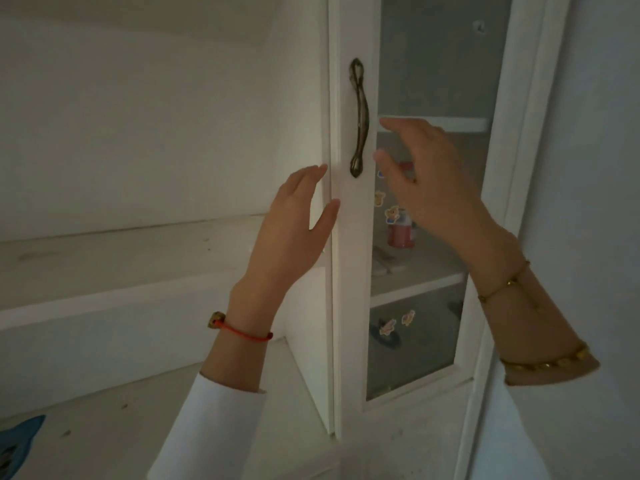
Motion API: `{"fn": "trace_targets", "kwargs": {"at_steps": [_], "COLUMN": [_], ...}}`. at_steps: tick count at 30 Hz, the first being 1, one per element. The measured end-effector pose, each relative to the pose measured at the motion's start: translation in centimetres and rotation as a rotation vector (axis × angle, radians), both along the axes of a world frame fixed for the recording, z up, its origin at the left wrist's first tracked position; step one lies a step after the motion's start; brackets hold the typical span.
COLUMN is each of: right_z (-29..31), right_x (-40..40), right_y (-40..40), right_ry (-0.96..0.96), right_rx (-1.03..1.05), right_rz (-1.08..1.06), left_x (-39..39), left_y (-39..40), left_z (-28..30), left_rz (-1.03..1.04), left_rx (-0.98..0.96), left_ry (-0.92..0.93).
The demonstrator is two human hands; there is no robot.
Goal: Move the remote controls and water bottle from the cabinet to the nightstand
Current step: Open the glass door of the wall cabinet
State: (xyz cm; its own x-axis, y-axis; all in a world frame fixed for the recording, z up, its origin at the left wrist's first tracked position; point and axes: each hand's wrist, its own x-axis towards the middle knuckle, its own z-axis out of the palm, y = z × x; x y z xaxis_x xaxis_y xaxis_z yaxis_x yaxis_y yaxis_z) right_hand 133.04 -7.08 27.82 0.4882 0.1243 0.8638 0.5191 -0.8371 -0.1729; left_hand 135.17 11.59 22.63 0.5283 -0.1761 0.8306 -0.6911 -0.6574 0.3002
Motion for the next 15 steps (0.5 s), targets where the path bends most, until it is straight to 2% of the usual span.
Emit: {"fn": "trace_targets", "kwargs": {"at_steps": [6, 10, 15], "right_z": [0.4, 1.0, 1.8], "right_x": [3.0, 4.3, 4.9], "right_y": [1.6, 2.5, 3.3], "right_ry": [-0.001, -0.060, -0.032], "right_rx": [0.044, 0.197, 0.411], "right_rz": [-0.017, 0.063, 0.145], "left_x": [0.9, 1.3, 1.4], "left_y": [-1.0, -1.2, -1.5], "left_z": [-1.3, -2.0, -2.5], "left_rz": [0.030, 0.019, -0.005], "left_rx": [-0.022, -0.016, 0.000], "left_ry": [0.060, 0.071, 0.116]}}
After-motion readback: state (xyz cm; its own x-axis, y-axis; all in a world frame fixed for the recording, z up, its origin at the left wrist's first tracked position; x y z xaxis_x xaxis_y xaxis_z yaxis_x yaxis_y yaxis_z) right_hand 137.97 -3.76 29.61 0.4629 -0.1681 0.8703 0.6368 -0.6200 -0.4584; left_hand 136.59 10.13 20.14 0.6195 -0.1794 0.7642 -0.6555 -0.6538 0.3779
